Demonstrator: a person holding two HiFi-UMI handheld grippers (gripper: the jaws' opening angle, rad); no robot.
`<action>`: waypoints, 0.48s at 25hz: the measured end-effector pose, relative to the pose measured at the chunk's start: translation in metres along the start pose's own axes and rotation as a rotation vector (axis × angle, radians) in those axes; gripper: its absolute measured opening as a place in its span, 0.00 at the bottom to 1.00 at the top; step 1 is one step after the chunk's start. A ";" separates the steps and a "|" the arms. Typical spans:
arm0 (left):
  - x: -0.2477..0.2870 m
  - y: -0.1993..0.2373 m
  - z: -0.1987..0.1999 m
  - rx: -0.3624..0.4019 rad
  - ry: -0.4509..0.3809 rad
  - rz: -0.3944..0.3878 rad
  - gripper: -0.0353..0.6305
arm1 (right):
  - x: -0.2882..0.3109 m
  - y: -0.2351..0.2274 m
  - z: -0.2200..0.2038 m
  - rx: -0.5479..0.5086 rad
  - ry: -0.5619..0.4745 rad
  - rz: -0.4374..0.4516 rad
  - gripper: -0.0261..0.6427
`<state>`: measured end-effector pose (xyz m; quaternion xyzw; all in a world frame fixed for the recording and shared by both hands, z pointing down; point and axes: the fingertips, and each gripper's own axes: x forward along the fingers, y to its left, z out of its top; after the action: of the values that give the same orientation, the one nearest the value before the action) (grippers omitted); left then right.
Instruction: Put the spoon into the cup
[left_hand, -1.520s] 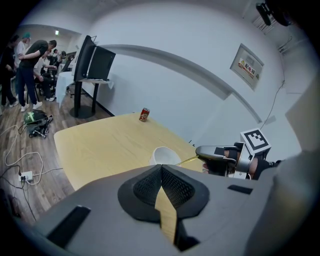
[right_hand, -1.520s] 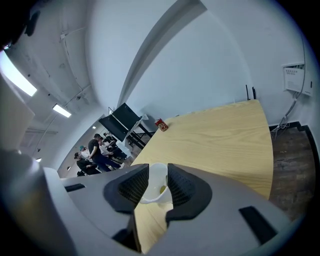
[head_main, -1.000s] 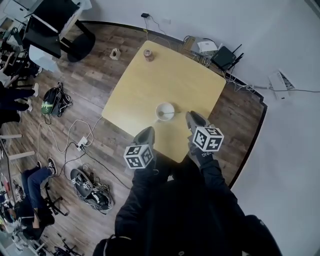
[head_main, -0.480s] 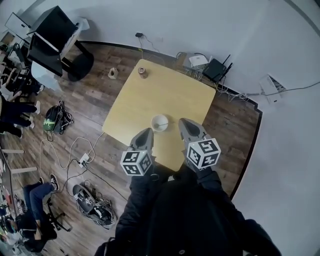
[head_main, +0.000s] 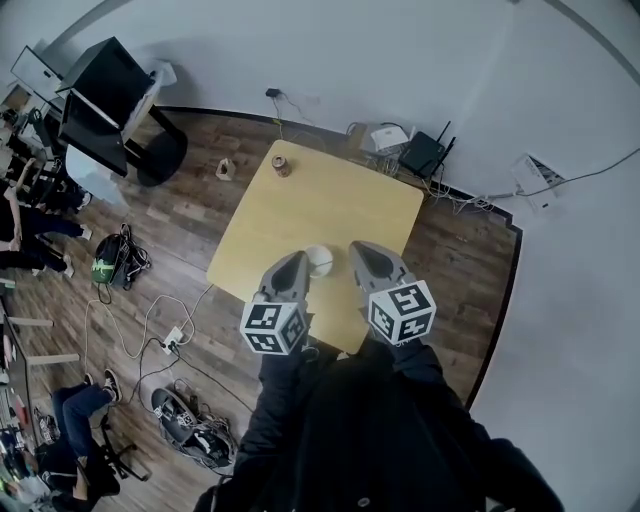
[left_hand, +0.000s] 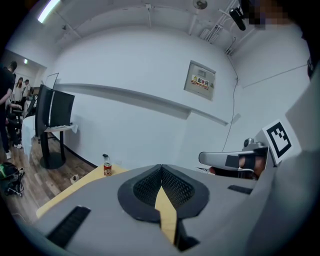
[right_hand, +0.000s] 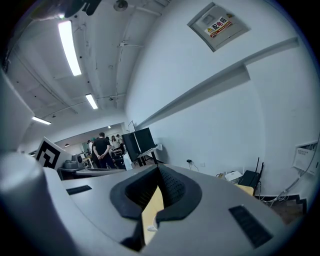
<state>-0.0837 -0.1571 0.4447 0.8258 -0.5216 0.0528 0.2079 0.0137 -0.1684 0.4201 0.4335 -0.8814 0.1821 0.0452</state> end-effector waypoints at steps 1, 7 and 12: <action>0.001 -0.001 0.001 0.002 0.000 0.000 0.10 | 0.000 -0.001 0.002 -0.003 -0.003 0.000 0.07; 0.003 -0.006 0.000 0.011 0.003 0.008 0.10 | -0.002 -0.005 0.005 -0.017 -0.013 -0.008 0.07; 0.001 -0.008 -0.004 0.012 0.007 0.019 0.10 | -0.004 -0.002 0.003 -0.022 -0.010 0.006 0.07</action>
<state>-0.0761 -0.1531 0.4461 0.8218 -0.5284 0.0607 0.2043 0.0177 -0.1676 0.4169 0.4311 -0.8850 0.1703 0.0451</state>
